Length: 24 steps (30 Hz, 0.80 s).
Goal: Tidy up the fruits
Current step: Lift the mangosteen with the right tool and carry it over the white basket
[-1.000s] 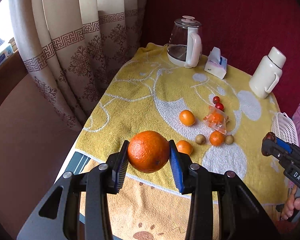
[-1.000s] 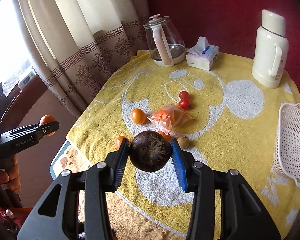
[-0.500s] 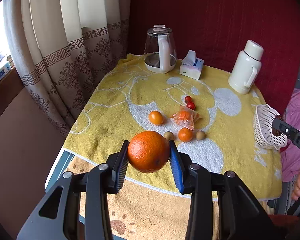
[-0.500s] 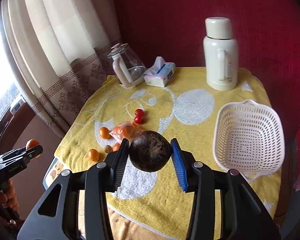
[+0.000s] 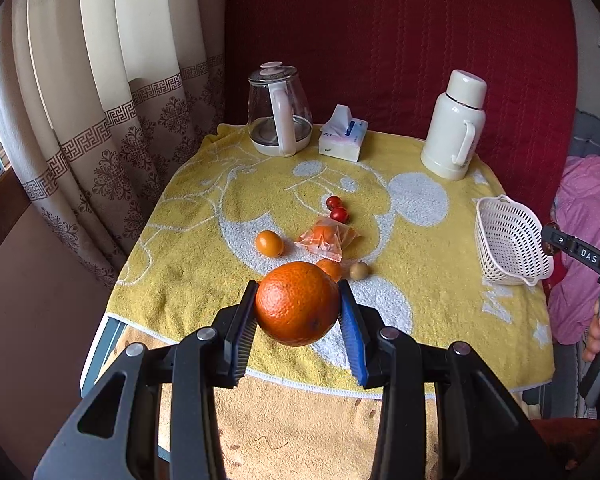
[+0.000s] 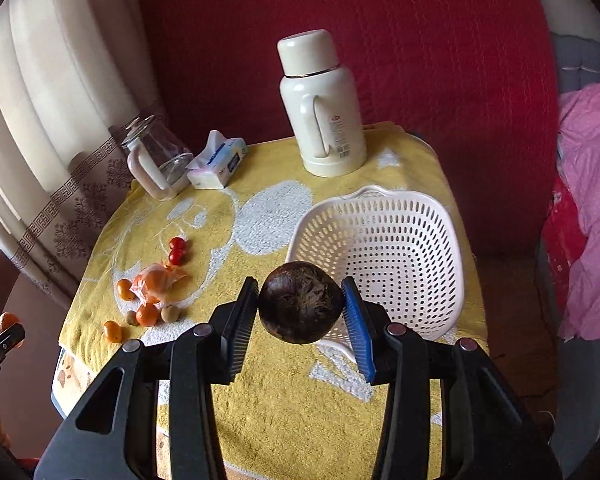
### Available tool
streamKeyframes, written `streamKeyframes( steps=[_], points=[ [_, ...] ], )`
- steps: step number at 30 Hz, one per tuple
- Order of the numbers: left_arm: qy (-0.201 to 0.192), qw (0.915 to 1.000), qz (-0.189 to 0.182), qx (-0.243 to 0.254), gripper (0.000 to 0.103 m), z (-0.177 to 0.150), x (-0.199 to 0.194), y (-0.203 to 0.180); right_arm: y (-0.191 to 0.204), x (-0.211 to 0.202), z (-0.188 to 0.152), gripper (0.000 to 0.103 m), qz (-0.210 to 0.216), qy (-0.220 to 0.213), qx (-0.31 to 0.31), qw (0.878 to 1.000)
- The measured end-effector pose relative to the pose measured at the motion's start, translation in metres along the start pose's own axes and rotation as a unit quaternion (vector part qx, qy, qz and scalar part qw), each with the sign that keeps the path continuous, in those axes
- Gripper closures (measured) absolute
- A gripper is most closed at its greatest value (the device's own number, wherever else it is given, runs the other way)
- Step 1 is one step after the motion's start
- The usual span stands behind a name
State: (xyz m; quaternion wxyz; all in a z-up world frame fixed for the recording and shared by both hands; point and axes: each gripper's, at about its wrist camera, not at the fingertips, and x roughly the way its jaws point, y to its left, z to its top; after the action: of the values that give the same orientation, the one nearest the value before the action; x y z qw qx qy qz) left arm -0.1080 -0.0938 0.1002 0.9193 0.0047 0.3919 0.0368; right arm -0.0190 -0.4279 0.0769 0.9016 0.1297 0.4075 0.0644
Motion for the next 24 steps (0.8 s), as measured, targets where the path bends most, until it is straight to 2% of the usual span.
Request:
streamKeyframes(
  steps=[19,24],
  points=[
    [-0.014,0.9993,-0.012,0.032,0.064,0.005,-0.012,-0.019,-0.021,0.067,0.002,0.059,-0.048,0.043,-0.015,0.998],
    [-0.015,0.999,-0.016,0.04,0.064,0.008,-0.012,-0.027,-0.027,0.074,0.004,0.059,-0.046,0.049,-0.017,0.998]
  ],
)
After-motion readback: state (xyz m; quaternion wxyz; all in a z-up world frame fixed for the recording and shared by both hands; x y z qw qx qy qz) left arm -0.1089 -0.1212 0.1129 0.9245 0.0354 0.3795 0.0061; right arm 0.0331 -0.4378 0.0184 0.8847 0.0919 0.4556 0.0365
